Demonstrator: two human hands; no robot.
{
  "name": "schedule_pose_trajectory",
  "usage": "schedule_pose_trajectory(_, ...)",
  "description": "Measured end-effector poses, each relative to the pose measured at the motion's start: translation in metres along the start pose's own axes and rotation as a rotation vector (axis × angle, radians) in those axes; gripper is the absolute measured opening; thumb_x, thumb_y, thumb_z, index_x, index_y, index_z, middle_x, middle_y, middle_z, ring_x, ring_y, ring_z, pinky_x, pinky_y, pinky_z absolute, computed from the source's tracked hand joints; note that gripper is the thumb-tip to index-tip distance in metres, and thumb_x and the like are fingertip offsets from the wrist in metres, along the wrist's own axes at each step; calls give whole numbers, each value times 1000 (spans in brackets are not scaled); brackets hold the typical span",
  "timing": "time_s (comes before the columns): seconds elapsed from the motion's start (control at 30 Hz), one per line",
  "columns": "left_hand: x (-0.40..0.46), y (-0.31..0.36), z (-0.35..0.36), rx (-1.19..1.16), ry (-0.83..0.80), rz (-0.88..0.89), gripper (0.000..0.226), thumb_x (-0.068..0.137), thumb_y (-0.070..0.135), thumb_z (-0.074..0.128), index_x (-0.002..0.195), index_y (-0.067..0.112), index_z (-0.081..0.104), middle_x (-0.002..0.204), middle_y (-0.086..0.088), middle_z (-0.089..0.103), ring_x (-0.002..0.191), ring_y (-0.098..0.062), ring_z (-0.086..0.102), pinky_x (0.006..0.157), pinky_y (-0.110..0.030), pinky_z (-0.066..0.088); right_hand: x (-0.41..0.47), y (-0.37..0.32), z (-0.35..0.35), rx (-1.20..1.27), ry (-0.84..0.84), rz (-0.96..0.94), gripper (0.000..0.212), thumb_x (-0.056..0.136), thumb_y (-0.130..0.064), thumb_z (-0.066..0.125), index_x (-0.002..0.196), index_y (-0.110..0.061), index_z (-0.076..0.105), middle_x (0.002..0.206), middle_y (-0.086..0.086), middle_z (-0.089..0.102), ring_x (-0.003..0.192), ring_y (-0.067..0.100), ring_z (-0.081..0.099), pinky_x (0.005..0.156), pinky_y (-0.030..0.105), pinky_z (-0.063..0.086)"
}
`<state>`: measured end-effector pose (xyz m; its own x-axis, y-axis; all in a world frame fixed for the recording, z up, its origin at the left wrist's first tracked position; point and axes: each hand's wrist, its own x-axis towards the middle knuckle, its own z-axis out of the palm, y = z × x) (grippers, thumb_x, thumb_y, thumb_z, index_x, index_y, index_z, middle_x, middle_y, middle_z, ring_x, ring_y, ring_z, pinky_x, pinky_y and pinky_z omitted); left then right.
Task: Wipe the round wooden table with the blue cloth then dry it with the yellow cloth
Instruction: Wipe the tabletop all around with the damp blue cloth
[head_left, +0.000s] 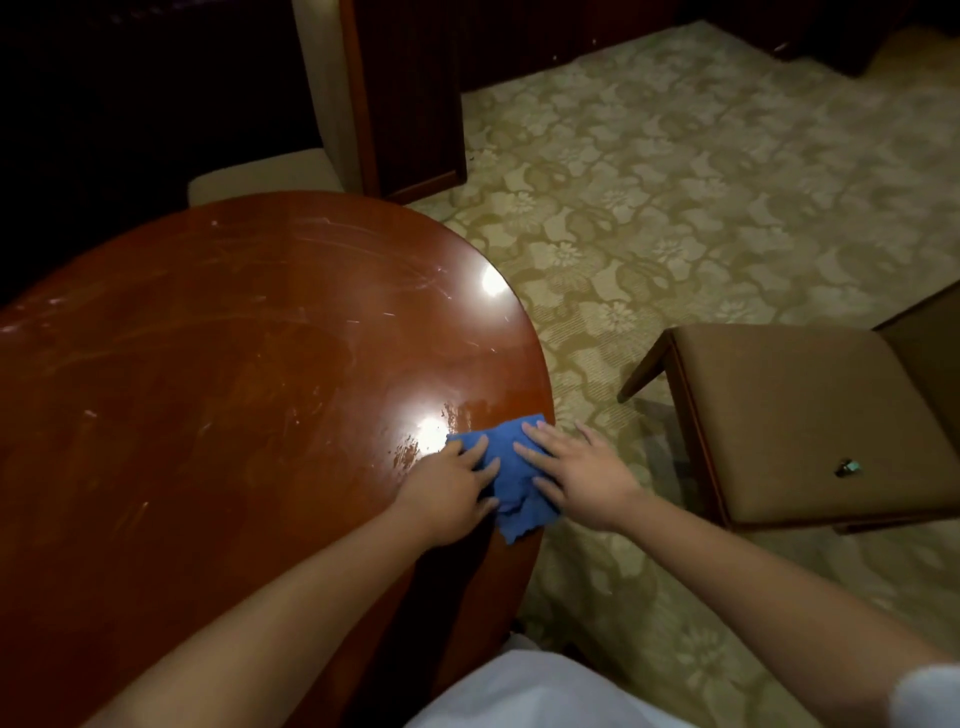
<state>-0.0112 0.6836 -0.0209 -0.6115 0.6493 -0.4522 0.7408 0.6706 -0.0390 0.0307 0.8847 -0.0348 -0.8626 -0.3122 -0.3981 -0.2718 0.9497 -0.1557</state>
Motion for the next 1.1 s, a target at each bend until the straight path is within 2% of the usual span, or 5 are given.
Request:
schedule_pose_trajectory(0.17,37,-10,-20,41,-16,-156,58,100,49,30,151,23,21,160,-6,11,138,-30,26,110,-41,22,47,6,-28,-48,-31,88,52,104,-29,29,154,-26,15,162,-2,3,148,13,4,117,43,1)
schedule_pose_trajectory(0.5,16,-2,7,-175,57,-139,59,102,43,28,154,20,11,161,-6,0,147,-25,3,117,-33,12,34,7,-19,-40,43,51,47,104,-33,28,151,-29,25,161,-5,12,147,10,8,118,44,6)
schedule_pose_trajectory(0.63,51,-23,-13,-222,-40,-216,60,102,41,30,154,18,9,160,-7,-3,147,-27,3,116,-36,19,78,14,-42,-21,-29,84,49,103,-29,27,152,-27,23,162,-3,8,148,12,6,117,42,4)
schedule_pose_trajectory(0.83,27,-13,-5,-191,-55,-152,57,102,38,27,153,18,12,160,-7,-2,147,-28,3,112,-41,31,60,-1,-28,-72,120,48,38,99,-29,35,132,-21,52,145,0,43,134,16,37,115,37,15)
schedule_pose_trajectory(1.1,77,-50,-35,-147,-111,-200,53,103,31,25,152,12,15,160,-12,1,145,-33,11,114,-41,24,111,25,-57,-66,67,46,44,102,-30,31,146,-25,36,159,-2,22,145,13,18,115,40,11)
